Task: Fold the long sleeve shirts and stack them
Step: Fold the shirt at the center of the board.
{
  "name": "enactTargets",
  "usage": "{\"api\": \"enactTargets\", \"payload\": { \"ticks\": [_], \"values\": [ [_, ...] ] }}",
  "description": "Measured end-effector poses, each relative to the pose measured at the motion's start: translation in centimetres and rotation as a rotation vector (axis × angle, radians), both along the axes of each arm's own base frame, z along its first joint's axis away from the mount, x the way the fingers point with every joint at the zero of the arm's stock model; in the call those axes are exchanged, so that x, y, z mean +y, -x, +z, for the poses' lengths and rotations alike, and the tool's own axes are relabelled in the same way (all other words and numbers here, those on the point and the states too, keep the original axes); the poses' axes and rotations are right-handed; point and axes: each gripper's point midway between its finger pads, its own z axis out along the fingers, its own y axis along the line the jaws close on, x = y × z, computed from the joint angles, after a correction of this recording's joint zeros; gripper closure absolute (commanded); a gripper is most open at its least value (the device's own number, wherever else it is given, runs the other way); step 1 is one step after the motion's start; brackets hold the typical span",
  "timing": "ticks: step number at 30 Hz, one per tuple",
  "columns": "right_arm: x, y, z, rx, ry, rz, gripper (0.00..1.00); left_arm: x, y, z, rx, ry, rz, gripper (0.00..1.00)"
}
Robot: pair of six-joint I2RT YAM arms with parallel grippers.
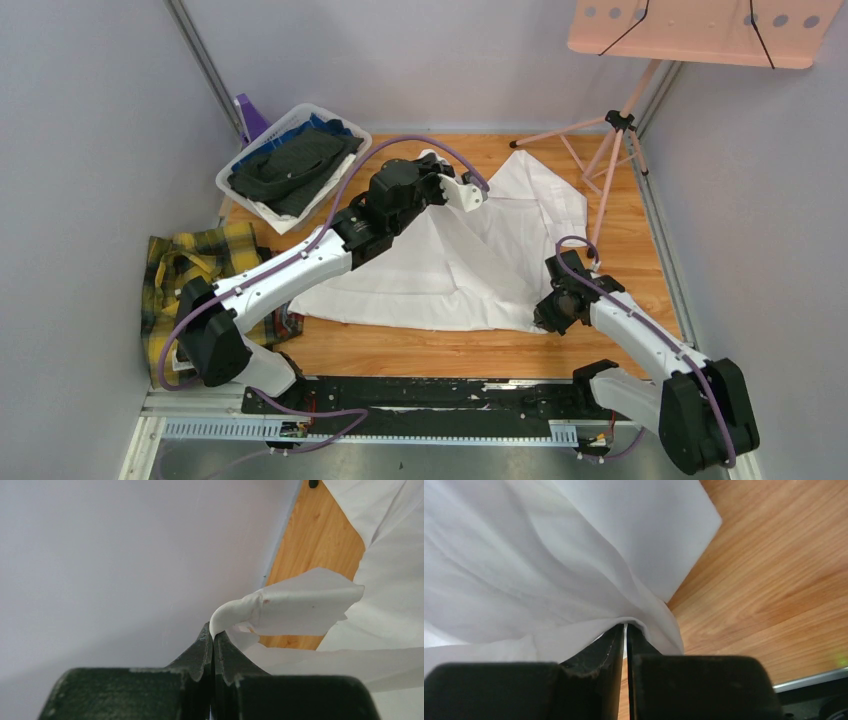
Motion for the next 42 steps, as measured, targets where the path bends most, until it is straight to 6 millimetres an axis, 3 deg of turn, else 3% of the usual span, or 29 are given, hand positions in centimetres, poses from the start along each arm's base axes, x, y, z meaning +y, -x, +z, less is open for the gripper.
{"api": "enactTargets", "payload": {
  "ticks": [7,10,15,18,20,24,29,36,39,42],
  "values": [
    [0.6,0.1,2.3,-0.119,-0.034,0.013,0.9,0.0,0.0,-0.4,-0.015,-0.031,-0.01,1.0],
    [2.9,-0.3,4.4,-0.197,-0.056,0.101,0.93,0.0,0.0,-0.7,-0.009,-0.04,-0.011,1.0],
    [8.4,-3.1,8.5,-0.412,-0.151,0.216,0.98,0.0,-0.1,-0.9,-0.003,-0.043,-0.007,1.0],
    [10.2,-4.6,8.5,-0.44,-0.144,0.213,1.0,0.0,-0.1,-1.4,0.014,-0.051,-0.003,1.0],
    [10.7,-5.8,7.2,-0.427,-0.106,0.193,1.0,0.2,0.0,-1.9,0.03,-0.061,0.0,1.0],
    [10.7,-7.9,4.8,-0.397,-0.007,0.141,1.0,0.4,0.1,-2.4,0.048,-0.074,0.008,1.0],
    [9.6,-9.3,3.8,-0.406,0.074,0.07,1.0,0.6,0.2,-2.8,0.061,-0.085,0.015,1.0],
    [8.4,-9.5,5.1,-0.448,0.057,-0.035,0.99,1.3,0.7,-2.6,0.076,-0.083,0.023,1.0],
    [7.6,-8.2,6.3,-0.465,0.005,-0.068,0.95,2.1,1.5,-2.6,0.098,-0.058,0.038,1.0],
    [6.5,-6.1,8.1,-0.52,-0.091,-0.09,0.9,3.6,3.1,-3.8,0.157,-0.027,0.063,1.0]
  ]
}}
